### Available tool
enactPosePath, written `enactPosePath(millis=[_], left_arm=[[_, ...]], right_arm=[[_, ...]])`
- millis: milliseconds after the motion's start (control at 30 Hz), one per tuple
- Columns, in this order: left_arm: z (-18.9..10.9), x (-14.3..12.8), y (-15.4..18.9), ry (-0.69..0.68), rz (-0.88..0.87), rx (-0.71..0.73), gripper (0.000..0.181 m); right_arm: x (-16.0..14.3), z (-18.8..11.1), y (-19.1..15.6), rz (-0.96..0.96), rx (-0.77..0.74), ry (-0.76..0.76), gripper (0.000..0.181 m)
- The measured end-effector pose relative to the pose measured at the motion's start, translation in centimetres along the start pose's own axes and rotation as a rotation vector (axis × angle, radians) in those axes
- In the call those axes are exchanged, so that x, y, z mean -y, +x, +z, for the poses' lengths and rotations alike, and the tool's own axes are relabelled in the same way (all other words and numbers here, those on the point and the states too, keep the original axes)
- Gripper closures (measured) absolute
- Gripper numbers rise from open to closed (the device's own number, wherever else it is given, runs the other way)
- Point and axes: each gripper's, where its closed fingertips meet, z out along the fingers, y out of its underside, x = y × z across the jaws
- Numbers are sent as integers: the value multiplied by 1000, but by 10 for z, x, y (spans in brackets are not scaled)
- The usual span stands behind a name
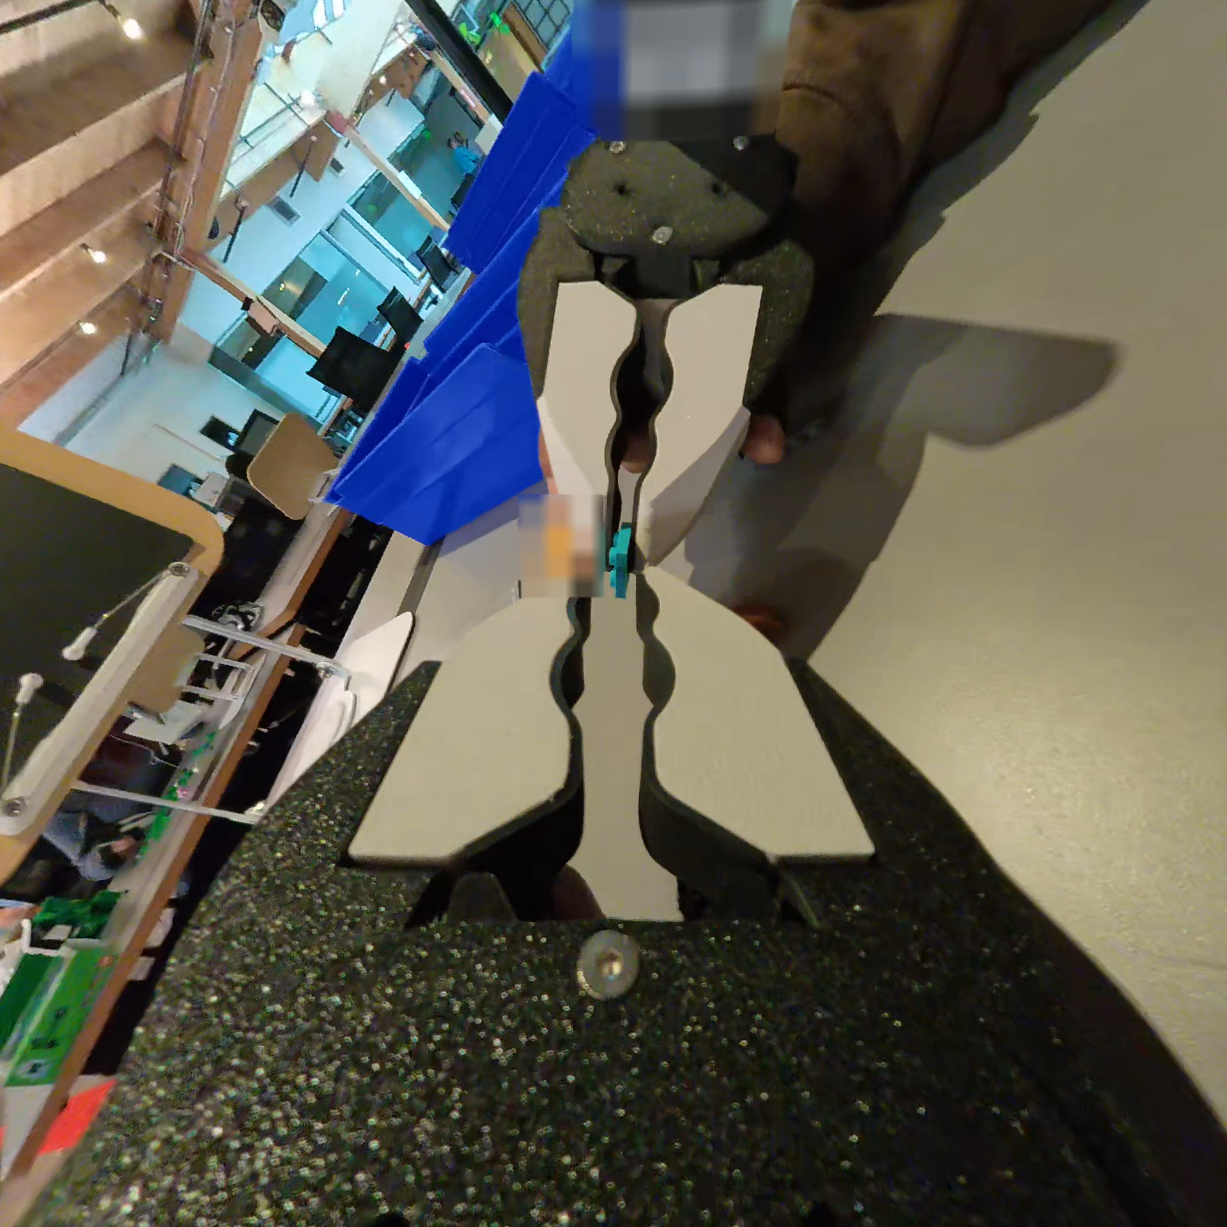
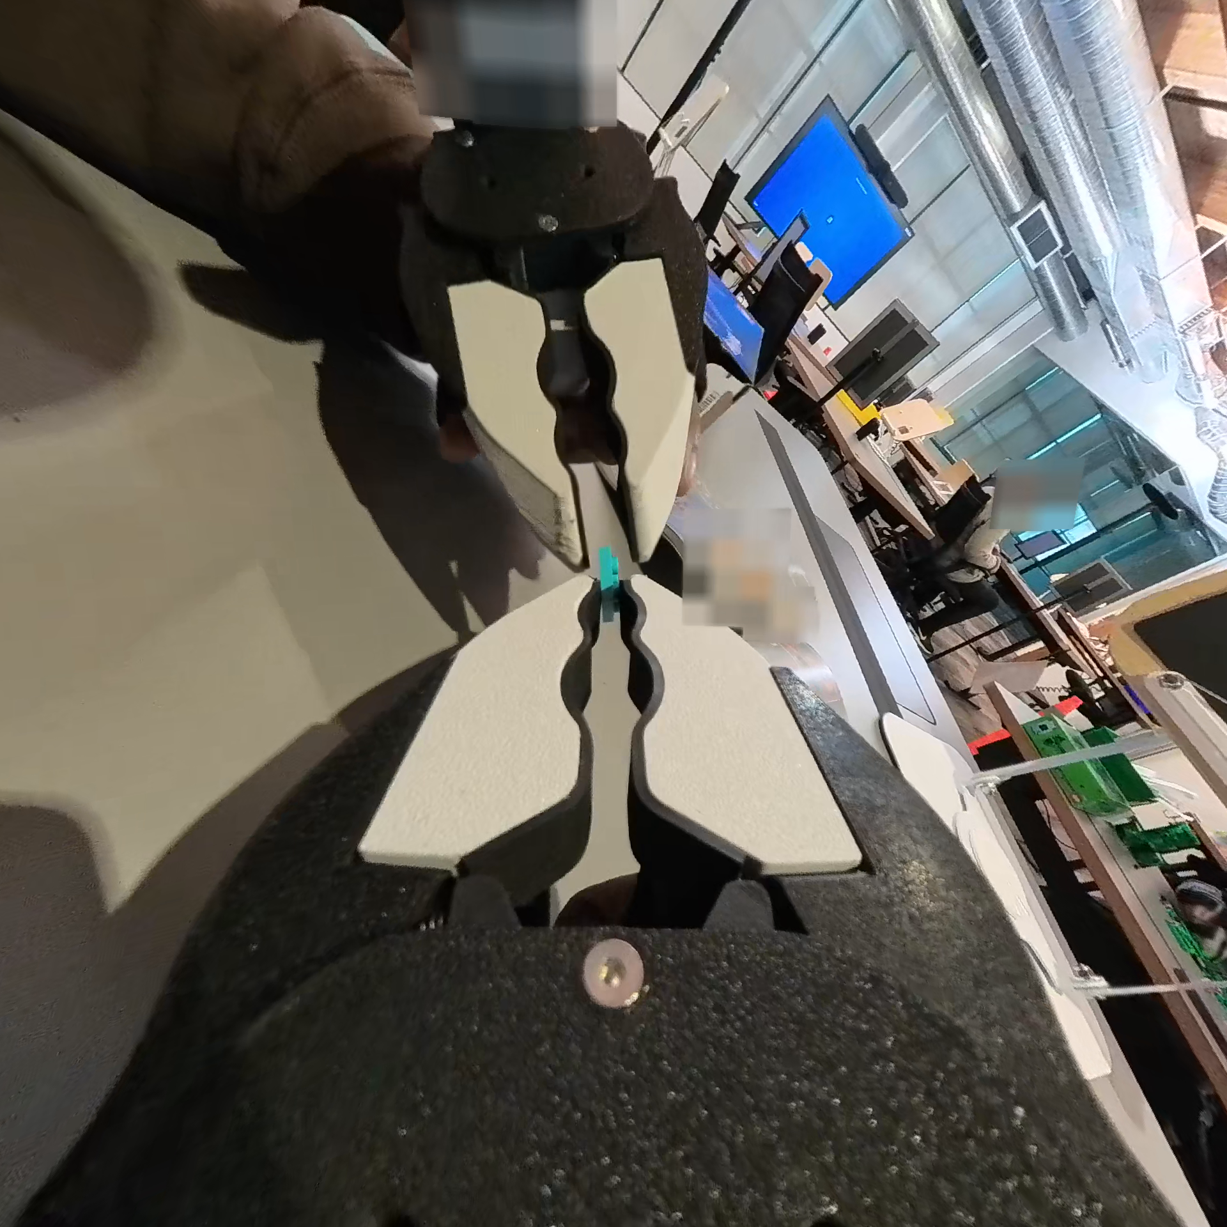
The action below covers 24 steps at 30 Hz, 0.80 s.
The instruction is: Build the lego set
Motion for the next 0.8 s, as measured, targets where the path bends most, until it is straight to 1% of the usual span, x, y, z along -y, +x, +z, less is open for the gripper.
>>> enactPosePath(millis=[100, 200, 467, 567, 633, 700, 800], left_arm=[[1, -1, 2, -9, 44, 2, 169], [3, -2, 5, -18, 81, 2, 173], [6, -3, 2, -28, 139, 45, 176], [6, -3, 1, -29, 137, 54, 176], [6, -6, -2, -46, 136, 66, 177], [5, -10, -3, -62, 137, 68, 177], [4, -14, -4, -85, 145, 60, 177]], right_arm=[[1, 1, -2, 4, 7, 4, 176], [0, 2, -2, 11, 7, 0, 176], [-2, 1, 0, 57, 22, 5, 174], [-5, 2, -4, 65, 50, -17, 161], [-8, 2, -4, 69, 57, -35, 158], [-17, 1, -4, 108, 83, -89, 153], [-36, 0, -13, 229, 195, -210, 141]])
